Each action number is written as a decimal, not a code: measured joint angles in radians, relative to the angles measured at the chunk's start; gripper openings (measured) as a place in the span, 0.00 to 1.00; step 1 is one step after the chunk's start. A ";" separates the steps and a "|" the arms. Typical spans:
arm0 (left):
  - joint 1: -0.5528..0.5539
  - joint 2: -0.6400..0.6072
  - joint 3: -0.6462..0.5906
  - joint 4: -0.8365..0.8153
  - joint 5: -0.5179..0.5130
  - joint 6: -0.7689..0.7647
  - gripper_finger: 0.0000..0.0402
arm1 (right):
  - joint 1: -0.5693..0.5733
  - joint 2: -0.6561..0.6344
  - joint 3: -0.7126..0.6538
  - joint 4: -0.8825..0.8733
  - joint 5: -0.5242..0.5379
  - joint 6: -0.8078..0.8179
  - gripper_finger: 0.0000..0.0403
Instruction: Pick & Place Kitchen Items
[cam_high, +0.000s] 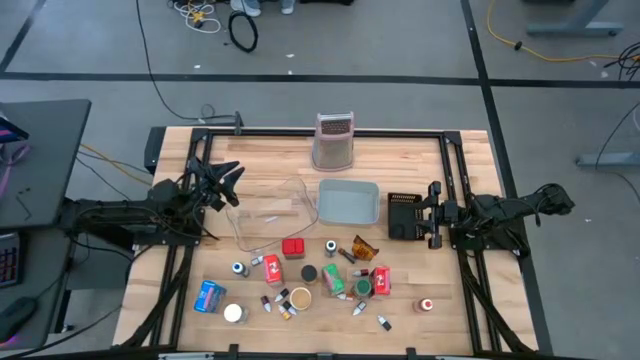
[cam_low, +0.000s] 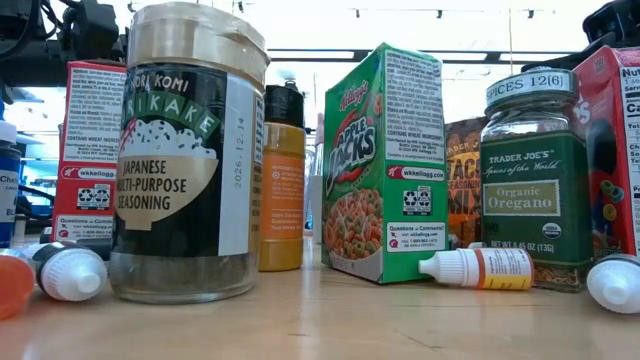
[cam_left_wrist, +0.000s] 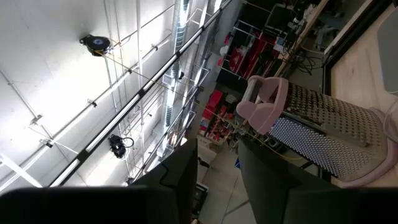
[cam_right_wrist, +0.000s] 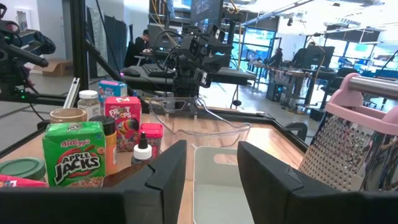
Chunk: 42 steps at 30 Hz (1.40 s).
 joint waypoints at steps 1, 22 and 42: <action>0.000 0.000 0.000 0.000 0.000 0.000 0.31 | 0.000 0.000 0.000 0.000 0.000 0.000 0.38; 0.000 0.000 0.000 0.000 0.000 0.000 0.31 | 0.000 0.000 0.000 0.000 0.000 0.000 0.38; 0.000 0.000 0.000 0.000 0.000 0.013 0.31 | 0.000 0.000 0.000 0.000 0.000 0.000 0.38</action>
